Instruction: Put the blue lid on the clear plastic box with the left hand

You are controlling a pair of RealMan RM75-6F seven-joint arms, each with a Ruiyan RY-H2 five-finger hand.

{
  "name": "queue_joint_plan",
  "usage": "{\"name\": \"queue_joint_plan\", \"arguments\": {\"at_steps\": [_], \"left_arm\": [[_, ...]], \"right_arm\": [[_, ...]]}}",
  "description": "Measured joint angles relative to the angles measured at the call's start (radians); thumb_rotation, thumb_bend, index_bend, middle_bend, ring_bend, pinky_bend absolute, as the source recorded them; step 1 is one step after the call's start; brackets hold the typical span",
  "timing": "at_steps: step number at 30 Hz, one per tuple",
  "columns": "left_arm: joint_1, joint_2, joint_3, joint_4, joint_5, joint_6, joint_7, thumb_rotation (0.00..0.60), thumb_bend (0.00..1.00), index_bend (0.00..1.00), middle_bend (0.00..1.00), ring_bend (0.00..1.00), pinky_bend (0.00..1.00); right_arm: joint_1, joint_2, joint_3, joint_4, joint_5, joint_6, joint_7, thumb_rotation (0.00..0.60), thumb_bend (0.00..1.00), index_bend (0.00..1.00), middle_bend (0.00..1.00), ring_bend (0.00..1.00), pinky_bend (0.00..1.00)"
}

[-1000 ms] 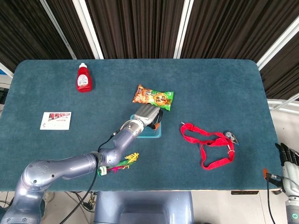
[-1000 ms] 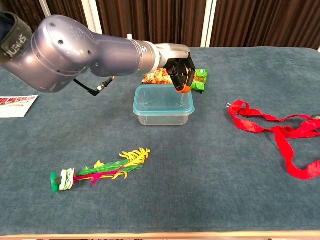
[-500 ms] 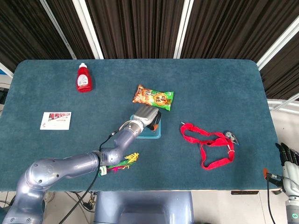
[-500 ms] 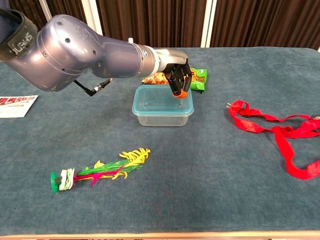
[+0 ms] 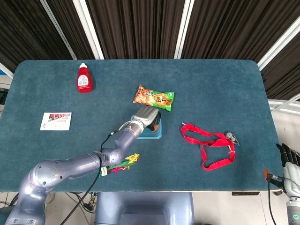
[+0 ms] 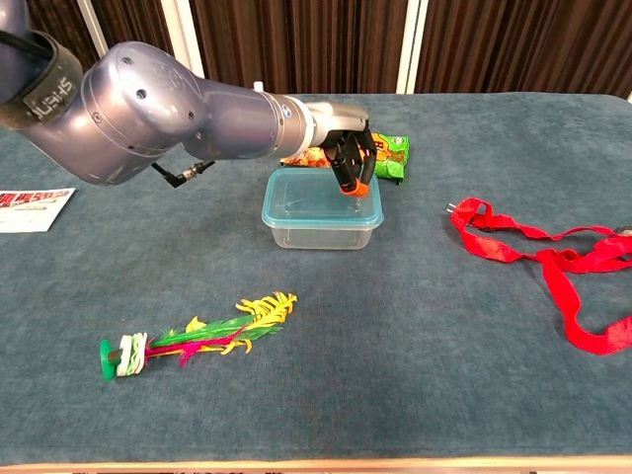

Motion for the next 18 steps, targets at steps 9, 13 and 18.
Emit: {"name": "queue_joint_plan", "arguments": {"at_steps": [9,13,18], "left_arm": [[-0.006,-0.013,0.012,0.023,0.001,-0.015,-0.015,0.6,0.47,0.65,0.63,0.27,0.19],[-0.009,-0.02,0.014,0.032,0.003,-0.017,-0.024,0.6,0.47,0.65,0.63,0.27,0.19],[-0.008,-0.023,0.016,0.041,0.006,-0.017,-0.033,0.6,0.47,0.65,0.63,0.27,0.19]], "right_arm": [[0.0,0.0,0.0,0.0,0.0,0.0,0.001,0.6,0.39,0.08,0.04,0.02,0.0],[0.0,0.0,0.001,0.0,0.0,0.001,0.002,0.6,0.39,0.08,0.04,0.02,0.0],[0.0,0.001,0.0,0.0,-0.002,0.001,0.003,0.6,0.39,0.08,0.04,0.02,0.0]]}}
